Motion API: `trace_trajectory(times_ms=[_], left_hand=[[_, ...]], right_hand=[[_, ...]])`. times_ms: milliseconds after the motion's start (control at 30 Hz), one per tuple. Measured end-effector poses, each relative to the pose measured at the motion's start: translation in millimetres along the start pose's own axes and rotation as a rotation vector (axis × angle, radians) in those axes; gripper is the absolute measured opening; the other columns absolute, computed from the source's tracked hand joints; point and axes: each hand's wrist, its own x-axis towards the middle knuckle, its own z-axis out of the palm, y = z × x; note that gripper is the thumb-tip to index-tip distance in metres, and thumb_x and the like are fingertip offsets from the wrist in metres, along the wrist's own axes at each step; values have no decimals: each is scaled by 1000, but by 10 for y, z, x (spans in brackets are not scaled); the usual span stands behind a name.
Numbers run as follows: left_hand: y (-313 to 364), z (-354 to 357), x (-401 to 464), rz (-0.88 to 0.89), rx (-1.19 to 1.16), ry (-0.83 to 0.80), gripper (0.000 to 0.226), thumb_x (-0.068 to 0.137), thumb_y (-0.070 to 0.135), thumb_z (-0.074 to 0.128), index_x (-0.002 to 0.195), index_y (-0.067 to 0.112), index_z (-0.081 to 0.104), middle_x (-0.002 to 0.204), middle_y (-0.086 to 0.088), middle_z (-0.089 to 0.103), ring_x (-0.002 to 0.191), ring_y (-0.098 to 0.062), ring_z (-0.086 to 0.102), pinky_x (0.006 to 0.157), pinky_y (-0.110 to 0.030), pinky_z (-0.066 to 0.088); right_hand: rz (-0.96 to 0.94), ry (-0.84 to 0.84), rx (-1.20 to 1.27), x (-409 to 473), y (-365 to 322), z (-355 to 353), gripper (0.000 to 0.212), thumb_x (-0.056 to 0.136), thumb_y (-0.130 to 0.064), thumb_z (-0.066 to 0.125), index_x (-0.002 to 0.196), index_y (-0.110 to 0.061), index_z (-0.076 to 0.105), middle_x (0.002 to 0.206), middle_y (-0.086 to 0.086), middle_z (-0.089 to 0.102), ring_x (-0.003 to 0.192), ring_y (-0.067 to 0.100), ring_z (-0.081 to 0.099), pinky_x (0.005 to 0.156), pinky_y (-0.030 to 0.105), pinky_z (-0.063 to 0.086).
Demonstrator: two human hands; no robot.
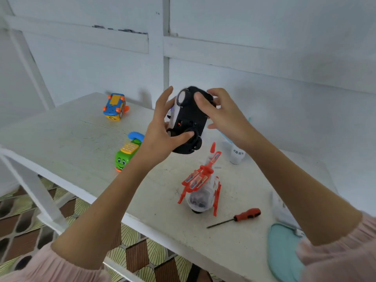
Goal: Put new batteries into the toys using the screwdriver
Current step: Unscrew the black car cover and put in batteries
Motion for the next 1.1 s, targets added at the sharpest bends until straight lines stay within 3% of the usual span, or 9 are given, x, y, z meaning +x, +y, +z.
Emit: trace_trajectory(times_ms=[167,267,400,533,633,800,867,967,1100], left_hand=[[-189,-509,170,26,94,14,100,72,0,78,147,31,18,142,11,38,121,1,50,88,-21,51],[-369,-891,289,-1,109,-6,103,71,1,79,145,36,17,139,20,38,111,-6,58,85,-23,52],[-600,-1390,449,-23,104,-6,92,74,5,78,144,25,22,132,25,37,99,11,56,77,-11,48],[-889,-1894,465,-73,63,15,75,83,29,70,140,32,22,135,13,40,110,7,53,84,-20,51],[-1111,-2268,457,-139,56,2,69,89,49,56,144,30,20,147,3,31,132,-8,40,106,-44,42],[-1407,-2886,488,-266,31,-30,63,85,47,51,141,30,29,122,7,58,107,-15,60,93,-42,51],[-1505,-3083,483,-279,-9,-23,57,82,47,55,135,39,33,119,10,61,101,-14,62,85,-32,53],[-1627,-3300,476,-326,-30,-10,50,80,45,59,125,49,35,120,4,62,96,-10,62,73,-20,50],[-1829,-3512,437,-338,12,93,51,82,35,68,122,48,39,119,2,60,102,-11,60,67,-18,51]], right_hand=[[131,-1,-9,472,-189,539,63,77,-62,56,116,-14,43,110,-1,54,97,13,58,82,37,54],[195,23,107,742,-254,881,46,76,-46,67,104,-15,48,103,4,59,90,15,63,77,35,57],[201,64,204,1128,-350,1339,27,78,-33,68,91,-16,52,95,5,62,88,17,64,79,37,57],[247,29,342,1484,-384,1799,46,76,-33,68,109,-3,55,104,12,65,94,22,65,83,41,56],[268,-39,454,1683,-375,2130,25,84,-25,60,96,-3,61,93,10,65,94,25,63,88,43,53],[246,-158,573,1962,-347,2676,20,90,-9,50,74,-10,62,72,-1,66,73,11,62,75,33,55],[250,-232,615,2080,-328,2859,11,86,-11,56,86,-2,62,82,3,65,75,11,63,68,28,53],[300,-286,656,2253,-301,3106,53,76,-18,62,121,9,49,109,14,58,92,19,62,72,28,53],[358,-416,590,2419,-167,3354,40,82,-15,60,120,-9,52,108,7,59,97,21,57,85,34,48]])
